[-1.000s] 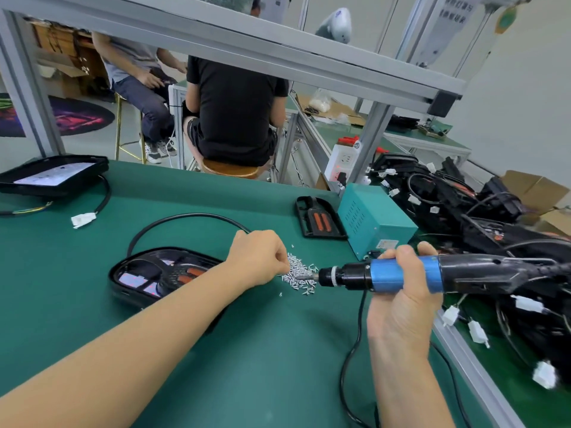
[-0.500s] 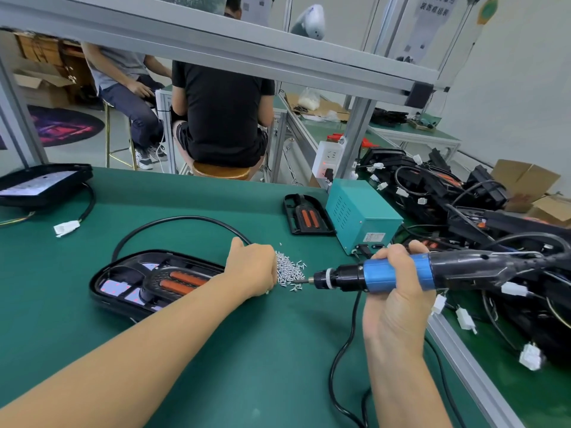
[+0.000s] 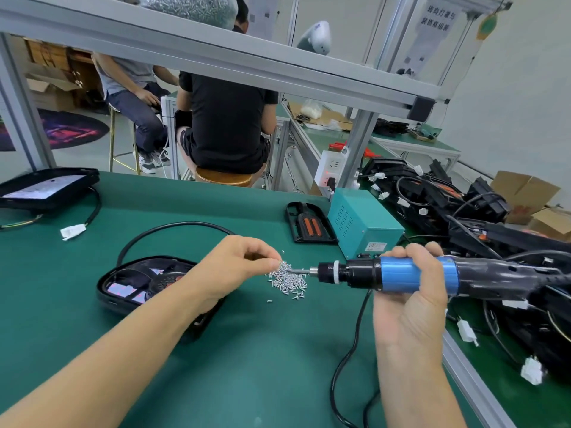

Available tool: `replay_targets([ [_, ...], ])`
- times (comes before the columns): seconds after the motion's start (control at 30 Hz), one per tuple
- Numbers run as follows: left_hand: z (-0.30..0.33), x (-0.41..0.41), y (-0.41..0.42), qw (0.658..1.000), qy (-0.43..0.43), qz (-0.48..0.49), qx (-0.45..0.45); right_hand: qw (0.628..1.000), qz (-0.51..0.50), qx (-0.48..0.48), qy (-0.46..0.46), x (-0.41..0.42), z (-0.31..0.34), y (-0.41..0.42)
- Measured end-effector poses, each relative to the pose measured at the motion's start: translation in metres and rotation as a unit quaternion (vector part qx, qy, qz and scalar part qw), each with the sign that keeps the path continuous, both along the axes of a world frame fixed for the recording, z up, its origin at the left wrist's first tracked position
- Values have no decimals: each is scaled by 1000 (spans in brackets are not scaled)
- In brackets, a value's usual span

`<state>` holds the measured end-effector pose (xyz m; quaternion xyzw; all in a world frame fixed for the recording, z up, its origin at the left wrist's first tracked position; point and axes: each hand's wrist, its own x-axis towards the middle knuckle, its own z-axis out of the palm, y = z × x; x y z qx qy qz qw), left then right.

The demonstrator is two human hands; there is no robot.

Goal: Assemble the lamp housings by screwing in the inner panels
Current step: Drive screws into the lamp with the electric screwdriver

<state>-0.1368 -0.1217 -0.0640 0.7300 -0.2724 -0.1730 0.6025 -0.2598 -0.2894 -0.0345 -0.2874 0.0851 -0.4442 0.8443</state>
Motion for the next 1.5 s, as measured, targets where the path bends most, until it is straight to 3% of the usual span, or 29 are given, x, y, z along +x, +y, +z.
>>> replay_targets([
  [0.13,5,-17,26,992,61,31,-106,998,42,17,-44,5,12,15],
  [0.23,6,-23,40,987,75,51,-132,995,74,20,-67,10,21,30],
  [0.63,-2,-20,76,979,88,70,-173,992,110,-30,-61,26,30,63],
  [1.1,-11,-18,98,973,110,103,-177,988,146,-23,-48,42,28,84],
  [1.33,-11,-10,124,972,48,155,-168,983,178,-25,-42,63,27,100],
  [1.4,-17,0,134,959,-3,241,-152,982,186,-29,-33,70,25,108],
  [1.5,-35,12,150,927,-90,363,-39,979,201,-44,-14,80,18,120],
])
